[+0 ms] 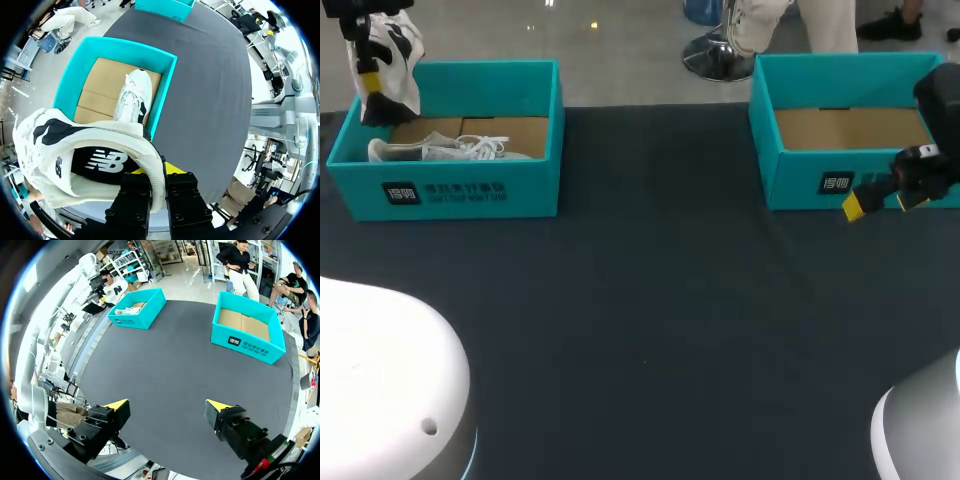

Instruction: Take the shoe out of the shoebox, open the shoe tongue, remove and reinsert the insole, then place the shoe into the shoebox

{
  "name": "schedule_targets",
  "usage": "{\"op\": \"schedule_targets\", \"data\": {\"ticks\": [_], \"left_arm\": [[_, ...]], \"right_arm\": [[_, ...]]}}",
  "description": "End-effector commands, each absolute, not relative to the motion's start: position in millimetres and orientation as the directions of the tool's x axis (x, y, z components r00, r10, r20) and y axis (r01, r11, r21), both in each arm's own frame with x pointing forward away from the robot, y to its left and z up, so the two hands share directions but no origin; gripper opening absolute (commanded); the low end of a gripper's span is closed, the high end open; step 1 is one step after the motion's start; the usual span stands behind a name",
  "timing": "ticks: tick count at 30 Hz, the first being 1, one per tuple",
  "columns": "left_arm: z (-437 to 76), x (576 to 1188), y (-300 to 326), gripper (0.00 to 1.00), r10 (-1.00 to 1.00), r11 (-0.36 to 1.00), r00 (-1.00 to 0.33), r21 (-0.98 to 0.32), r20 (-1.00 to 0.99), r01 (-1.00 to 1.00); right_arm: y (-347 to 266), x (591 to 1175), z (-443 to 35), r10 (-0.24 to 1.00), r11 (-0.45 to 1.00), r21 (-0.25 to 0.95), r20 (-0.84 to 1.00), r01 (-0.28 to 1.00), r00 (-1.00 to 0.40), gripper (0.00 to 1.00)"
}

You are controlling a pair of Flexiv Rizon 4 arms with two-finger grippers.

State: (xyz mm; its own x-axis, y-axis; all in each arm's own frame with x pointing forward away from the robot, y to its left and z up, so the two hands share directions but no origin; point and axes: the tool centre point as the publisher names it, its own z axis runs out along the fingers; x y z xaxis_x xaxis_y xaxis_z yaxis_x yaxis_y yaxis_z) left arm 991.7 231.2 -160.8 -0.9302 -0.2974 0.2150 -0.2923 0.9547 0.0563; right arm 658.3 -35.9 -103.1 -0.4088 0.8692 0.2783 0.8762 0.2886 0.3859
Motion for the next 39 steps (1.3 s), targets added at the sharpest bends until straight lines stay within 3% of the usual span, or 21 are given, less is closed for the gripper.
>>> {"op": "schedule_targets", "data": {"ticks": [1,21,39], "left_arm": [[-159,992,232,0.00,-0.296,0.955,-0.931,0.056,0.214,-0.291],[-159,992,232,0.00,-0.296,0.955,-0.931,0.056,0.214,-0.291],[-164,1014,265,0.00,0.167,0.983,-0.973,0.045,0.160,0.176]], "right_arm": [[-34,663,-102,0.869,0.291,0.378,0.279,0.879,-0.408,1.00],[-34,663,-102,0.869,0.291,0.378,0.279,0.879,-0.408,1.00],[-34,663,-102,0.869,0.291,0.378,0.279,0.879,-0.408,1.00]]}}
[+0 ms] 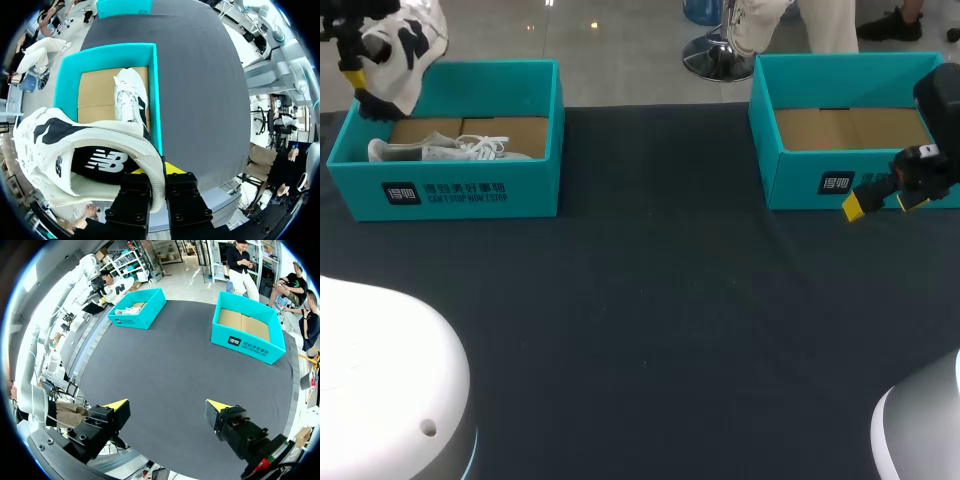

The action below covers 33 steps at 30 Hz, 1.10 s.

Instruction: Take the shoe out of the shoebox, open the shoe tongue, remove and reinsert the insole, then place the shoe into the shoebox

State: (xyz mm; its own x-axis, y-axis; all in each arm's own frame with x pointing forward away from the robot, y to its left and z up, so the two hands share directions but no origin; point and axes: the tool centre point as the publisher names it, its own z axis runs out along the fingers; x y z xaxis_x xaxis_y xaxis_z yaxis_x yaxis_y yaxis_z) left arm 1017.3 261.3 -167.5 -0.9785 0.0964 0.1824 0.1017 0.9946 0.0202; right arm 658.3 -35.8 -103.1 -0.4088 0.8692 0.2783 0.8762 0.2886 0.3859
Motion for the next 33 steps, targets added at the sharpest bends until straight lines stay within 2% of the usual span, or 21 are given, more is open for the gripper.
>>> {"op": "schedule_targets", "data": {"ticks": [1,6,9,17,23,26,33], "left_arm": [[-165,1014,266,0.00,0.212,0.974,-0.964,0.047,0.162,0.222],[-170,1014,276,0.00,0.358,0.923,-0.923,0.097,0.143,0.373],[-173,1019,286,0.00,0.458,0.878,-0.877,0.080,0.144,0.472],[-179,1032,315,0.00,0.740,0.643,-0.654,0.123,0.155,0.756],[-182,1044,331,0.00,0.858,0.449,-0.467,0.129,0.215,0.884],[-181,1048,335,0.00,0.901,0.364,-0.374,0.085,0.219,0.927],[-181,1057,338,0.00,0.929,0.257,-0.273,0.094,0.251,0.962]], "right_arm": [[-34,663,-102,0.869,0.291,0.378,0.279,0.879,-0.408,1.00],[-34,663,-102,0.869,0.291,0.378,0.279,0.879,-0.408,1.00],[-34,663,-102,0.869,0.291,0.378,0.279,0.879,-0.408,1.00],[-34,663,-102,0.869,0.291,0.378,0.279,0.879,-0.408,1.00],[-34,663,-102,0.869,0.291,0.378,0.279,0.879,-0.408,1.00],[-34,663,-102,0.869,0.291,0.378,0.279,0.879,-0.408,1.00],[-34,663,-102,0.869,0.291,0.378,0.279,0.879,-0.408,1.00]]}}
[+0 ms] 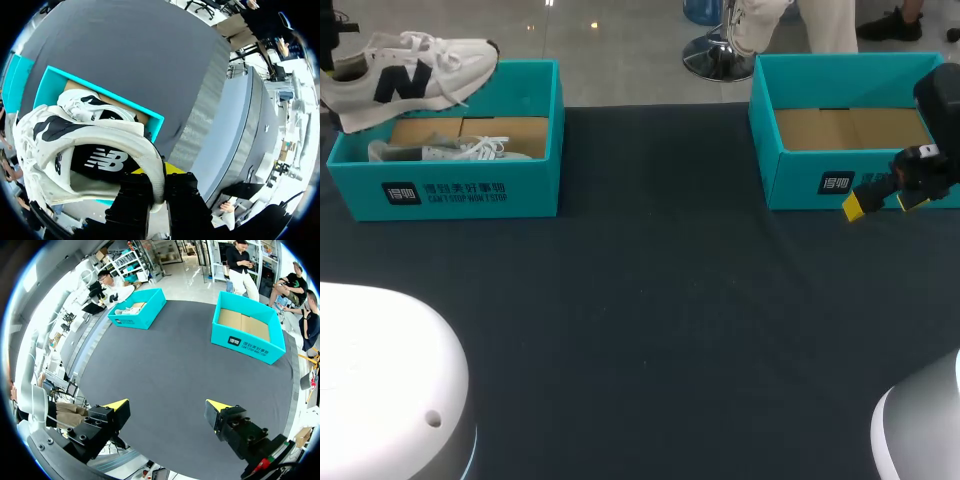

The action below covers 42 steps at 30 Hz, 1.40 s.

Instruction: Take the shoe out of the shoebox, open the shoe tongue, remove and reinsert the insole, then place the shoe into the shoebox

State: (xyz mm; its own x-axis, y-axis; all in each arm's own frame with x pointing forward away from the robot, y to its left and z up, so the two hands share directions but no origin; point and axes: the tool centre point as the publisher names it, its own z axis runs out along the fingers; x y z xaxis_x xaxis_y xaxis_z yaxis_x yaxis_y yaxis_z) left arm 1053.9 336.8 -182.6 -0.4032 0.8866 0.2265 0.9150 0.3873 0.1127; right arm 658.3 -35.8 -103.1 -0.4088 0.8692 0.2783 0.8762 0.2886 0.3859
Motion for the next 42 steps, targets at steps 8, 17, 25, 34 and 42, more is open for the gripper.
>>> {"op": "schedule_targets", "data": {"ticks": [8,17,25,34,42], "left_arm": [[-180,1060,339,0.00,0.930,0.253,-0.271,0.102,0.250,0.962],[-180,1060,339,0.00,0.930,0.253,-0.271,0.102,0.250,0.962],[-180,1065,334,0.00,0.938,0.189,-0.220,0.134,0.267,0.973],[-188,1100,326,0.00,0.954,0.101,-0.142,0.164,0.263,0.981],[-203,1132,329,0.00,0.944,0.092,-0.143,0.179,0.296,0.980]], "right_arm": [[-34,663,-102,0.869,0.291,0.378,0.279,0.879,-0.408,1.00],[-34,663,-102,0.869,0.291,0.378,0.279,0.879,-0.408,1.00],[-34,663,-102,0.869,0.291,0.378,0.279,0.879,-0.408,1.00],[-34,663,-102,0.869,0.291,0.378,0.279,0.879,-0.408,1.00],[-34,663,-102,0.869,0.291,0.378,0.279,0.879,-0.408,1.00]]}}
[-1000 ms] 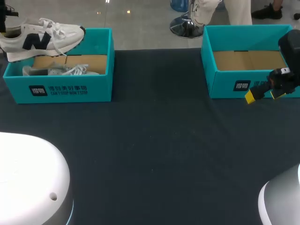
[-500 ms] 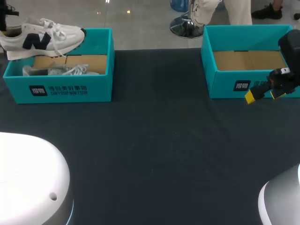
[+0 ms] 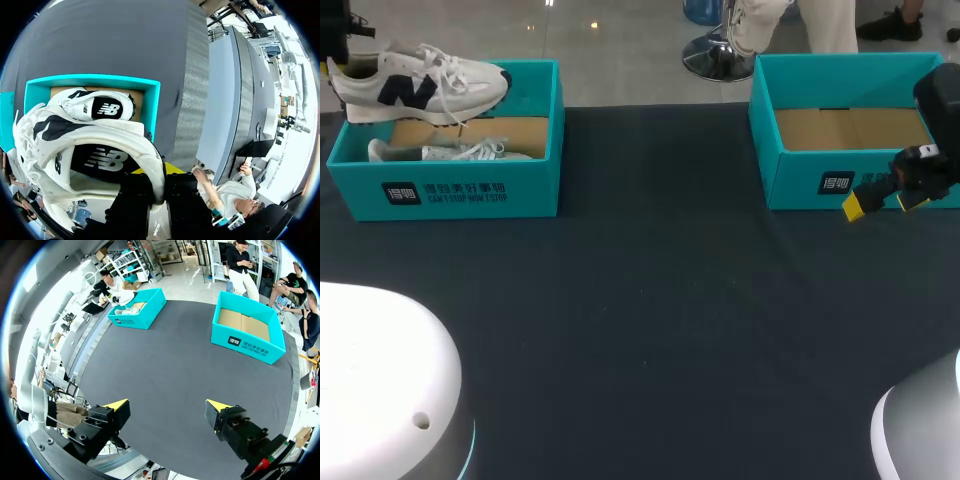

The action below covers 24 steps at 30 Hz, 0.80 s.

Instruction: Take the shoe out of the shoebox, open the shoe tongue, remove and reinsert the insole, then place the shoe into the shoebox

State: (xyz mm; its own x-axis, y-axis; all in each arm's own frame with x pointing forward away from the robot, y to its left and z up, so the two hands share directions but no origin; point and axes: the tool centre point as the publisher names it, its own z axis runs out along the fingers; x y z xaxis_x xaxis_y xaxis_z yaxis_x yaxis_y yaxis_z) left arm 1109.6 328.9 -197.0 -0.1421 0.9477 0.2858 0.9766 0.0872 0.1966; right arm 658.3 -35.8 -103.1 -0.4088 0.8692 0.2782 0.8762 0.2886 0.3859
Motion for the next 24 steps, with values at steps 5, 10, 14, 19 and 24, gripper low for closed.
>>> {"op": "schedule_targets", "data": {"ticks": [5,10,14,19,24], "left_arm": [[-209,1147,326,0.00,0.939,0.094,-0.146,0.177,0.311,0.980],[-214,1157,317,0.00,0.936,0.084,-0.139,0.179,0.324,0.980],[-219,1162,313,0.00,0.935,0.080,-0.135,0.177,0.329,0.981],[-229,1167,309,0.00,0.934,0.074,-0.131,0.179,0.333,0.981],[-242,1173,305,0.00,0.933,0.069,-0.126,0.176,0.337,0.982]], "right_arm": [[-34,663,-102,0.869,0.291,0.378,0.279,0.879,-0.408,1.00],[-34,663,-102,0.869,0.291,0.378,0.279,0.879,-0.408,1.00],[-34,663,-102,0.869,0.291,0.378,0.279,0.879,-0.408,1.00],[-34,663,-102,0.869,0.291,0.378,0.279,0.879,-0.408,1.00],[-34,663,-102,0.869,0.291,0.378,0.279,0.879,-0.408,1.00]]}}
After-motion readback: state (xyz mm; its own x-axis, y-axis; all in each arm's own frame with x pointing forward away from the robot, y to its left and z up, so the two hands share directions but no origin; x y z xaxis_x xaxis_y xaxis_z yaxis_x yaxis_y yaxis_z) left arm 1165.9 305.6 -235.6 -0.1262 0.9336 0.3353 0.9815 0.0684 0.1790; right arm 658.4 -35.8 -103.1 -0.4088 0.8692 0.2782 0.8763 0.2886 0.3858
